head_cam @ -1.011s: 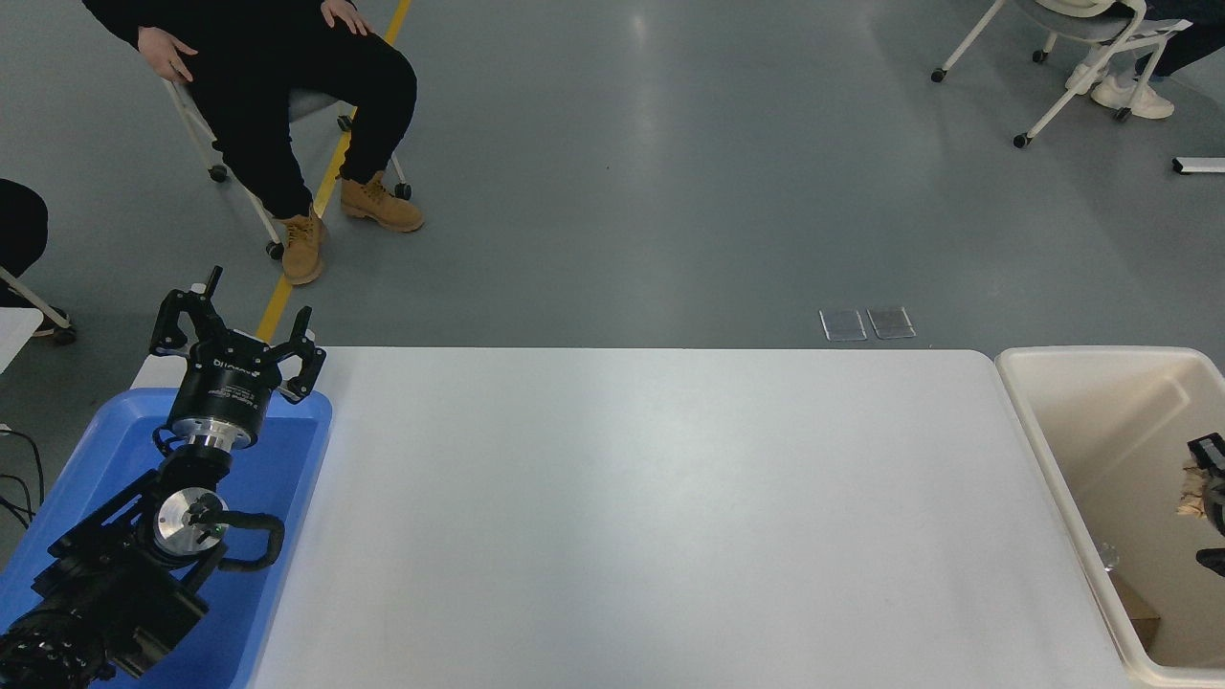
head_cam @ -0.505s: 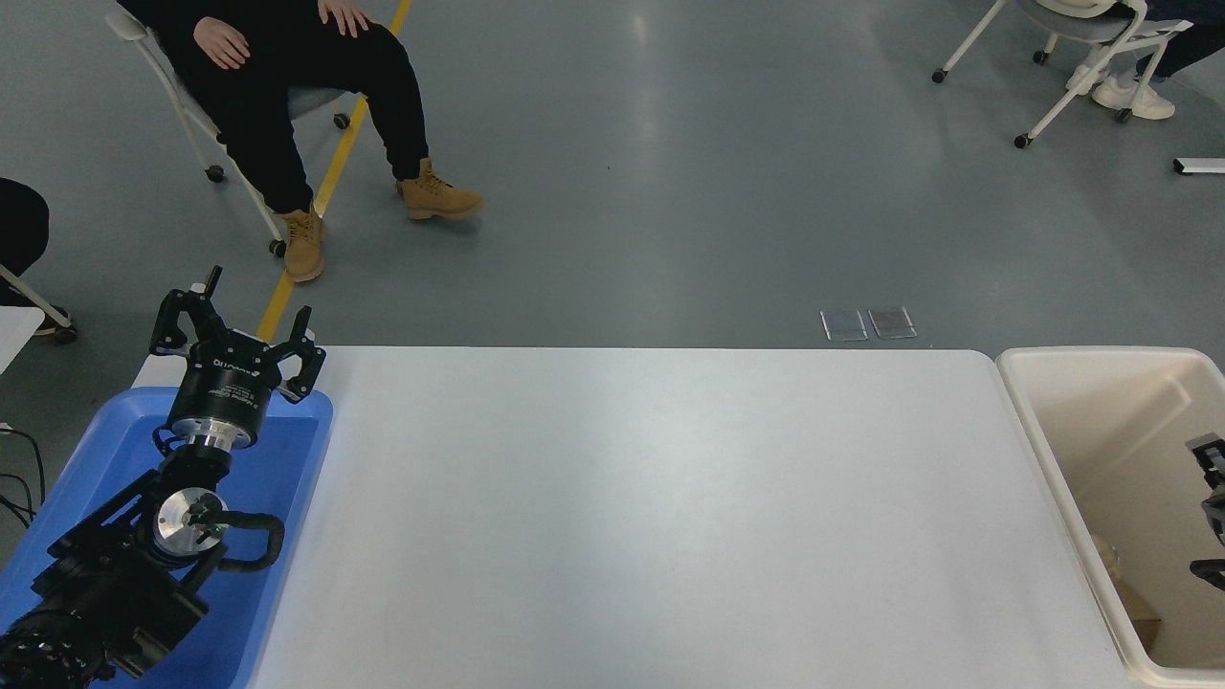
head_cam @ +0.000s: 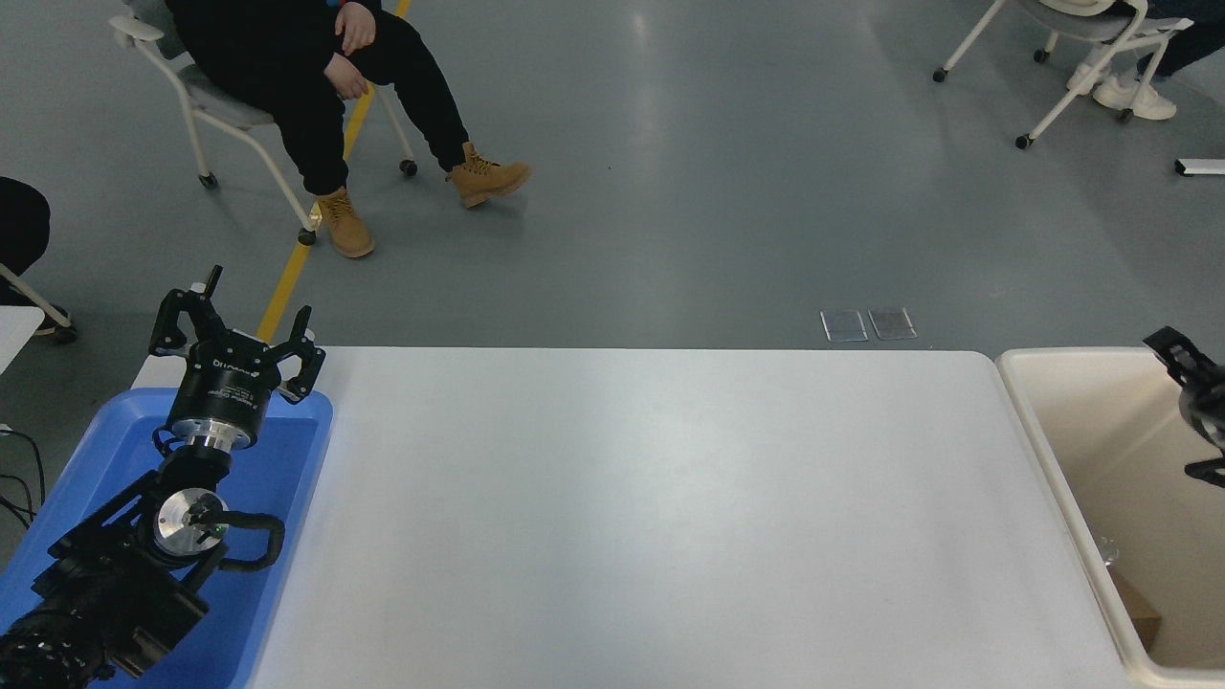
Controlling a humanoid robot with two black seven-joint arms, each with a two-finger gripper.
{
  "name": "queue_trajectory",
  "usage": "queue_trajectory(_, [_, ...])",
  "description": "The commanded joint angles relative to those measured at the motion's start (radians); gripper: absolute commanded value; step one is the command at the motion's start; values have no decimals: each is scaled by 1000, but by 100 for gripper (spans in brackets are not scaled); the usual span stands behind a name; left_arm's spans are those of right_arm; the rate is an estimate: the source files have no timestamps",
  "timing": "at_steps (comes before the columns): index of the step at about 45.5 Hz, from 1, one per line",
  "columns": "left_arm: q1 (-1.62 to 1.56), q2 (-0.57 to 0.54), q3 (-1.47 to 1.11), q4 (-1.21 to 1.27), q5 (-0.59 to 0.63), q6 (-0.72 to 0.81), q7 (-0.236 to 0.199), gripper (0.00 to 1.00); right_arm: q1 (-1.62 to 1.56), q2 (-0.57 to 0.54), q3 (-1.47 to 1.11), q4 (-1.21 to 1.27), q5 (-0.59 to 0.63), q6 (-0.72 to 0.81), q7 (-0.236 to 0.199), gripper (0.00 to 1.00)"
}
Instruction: Pick up paper ball place in dustbin
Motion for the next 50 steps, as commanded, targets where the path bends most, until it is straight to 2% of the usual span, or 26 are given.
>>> queue_trajectory(1, [0, 0, 0, 0, 0, 0, 0, 99, 243, 42, -63, 69, -64, 193, -1, 100])
queue_trajectory(7, [0, 0, 0, 0, 0, 0, 0, 99, 335, 80, -66, 69, -104, 377, -1, 100])
queue_trajectory(11, [0, 0, 0, 0, 0, 2, 0, 99, 392, 106, -66, 91, -164, 439, -1, 100])
queue_trajectory(23, [0, 0, 2, 0, 0, 2, 0, 99, 634, 109, -104, 439, -279, 482, -3, 100])
queue_trajectory(37, [0, 0, 2, 0, 0, 3, 0, 99, 870, 114, -170, 807, -281, 517, -3, 100])
queue_trajectory(50, [0, 0, 0, 0, 0, 3, 0, 99, 1091, 209, -170, 985, -278, 606, -3, 100])
